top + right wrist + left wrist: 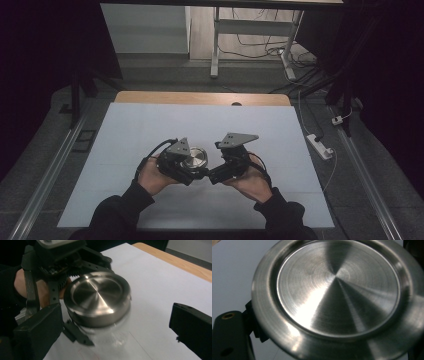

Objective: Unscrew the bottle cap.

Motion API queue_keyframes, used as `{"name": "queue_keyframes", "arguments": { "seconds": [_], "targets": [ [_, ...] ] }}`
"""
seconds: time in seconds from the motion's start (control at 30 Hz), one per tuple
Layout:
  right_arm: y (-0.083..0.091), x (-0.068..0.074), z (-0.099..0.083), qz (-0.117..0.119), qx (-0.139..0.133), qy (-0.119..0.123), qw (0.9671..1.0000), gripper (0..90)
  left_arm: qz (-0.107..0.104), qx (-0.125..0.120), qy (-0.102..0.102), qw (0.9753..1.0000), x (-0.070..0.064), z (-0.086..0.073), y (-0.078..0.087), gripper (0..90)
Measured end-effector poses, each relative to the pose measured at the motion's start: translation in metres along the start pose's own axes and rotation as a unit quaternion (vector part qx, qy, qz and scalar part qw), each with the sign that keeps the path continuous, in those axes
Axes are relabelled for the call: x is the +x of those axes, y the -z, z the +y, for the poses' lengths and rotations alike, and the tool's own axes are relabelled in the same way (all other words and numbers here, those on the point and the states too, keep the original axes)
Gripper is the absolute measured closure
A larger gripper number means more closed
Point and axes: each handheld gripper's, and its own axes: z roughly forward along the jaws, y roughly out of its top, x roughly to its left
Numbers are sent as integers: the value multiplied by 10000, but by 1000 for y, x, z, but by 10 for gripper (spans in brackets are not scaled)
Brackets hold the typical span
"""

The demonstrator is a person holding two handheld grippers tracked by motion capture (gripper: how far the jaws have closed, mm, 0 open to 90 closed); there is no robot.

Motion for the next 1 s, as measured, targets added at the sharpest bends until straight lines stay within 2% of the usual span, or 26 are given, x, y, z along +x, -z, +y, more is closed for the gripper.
{"name": "queue_keyframes", "arguments": {
  "seconds": [0.27, 0.3, 0.33, 0.43, 0.63, 0.77, 0.8, 0.87, 0.9, 0.93, 0.97, 1.0],
  "targets": [
    [-16, 3, 5, 370, 55, 155, 9992, 86, -148, 52, -167, 9997, -2, 1, -1, 147],
    [-18, 3, 6, 471, 43, 164, 9987, 126, -167, 49, -174, 9997, -2, 1, -1, 147],
    [-18, 3, 6, 471, 43, 164, 9987, 126, -179, 47, -194, 9996, -2, 1, -1, 147],
    [-20, 3, 7, 703, 34, 189, 9973, 180, -252, 6, -223, 9994, -2, 0, -1, 147],
    [-18, 3, 7, 801, -11, 303, 9963, 195, -487, 12, -315, 9983, 0, 0, 0, 147],
    [-16, 2, 7, 1000, -27, 378, 9943, 196, -635, -2, -443, 9970, -1, 0, 2, 147],
    [-15, 0, 7, 1148, -41, 441, 9924, 196, -685, -27, -473, 9965, -1, 0, 2, 147],
    [-15, -1, 7, 1240, -60, 477, 9911, 196, -778, -43, -556, 9954, -2, 0, 4, 148],
    [-14, -3, 6, 1435, -100, 600, 9878, 196, -827, -50, -611, 9947, -2, 1, 4, 147],
    [-13, -5, 6, 1573, -108, 658, 9853, 196, -962, -98, -721, 9927, -3, 1, 5, 147],
    [-13, -6, 6, 1722, -128, 742, 9822, 196, -962, -98, -721, 9927, -3, 1, 5, 147],
    [-13, -8, 5, 1892, -179, 818, 9784, 196, -1042, -115, -790, 9914, -4, 1, 5, 147]
  ]
}}
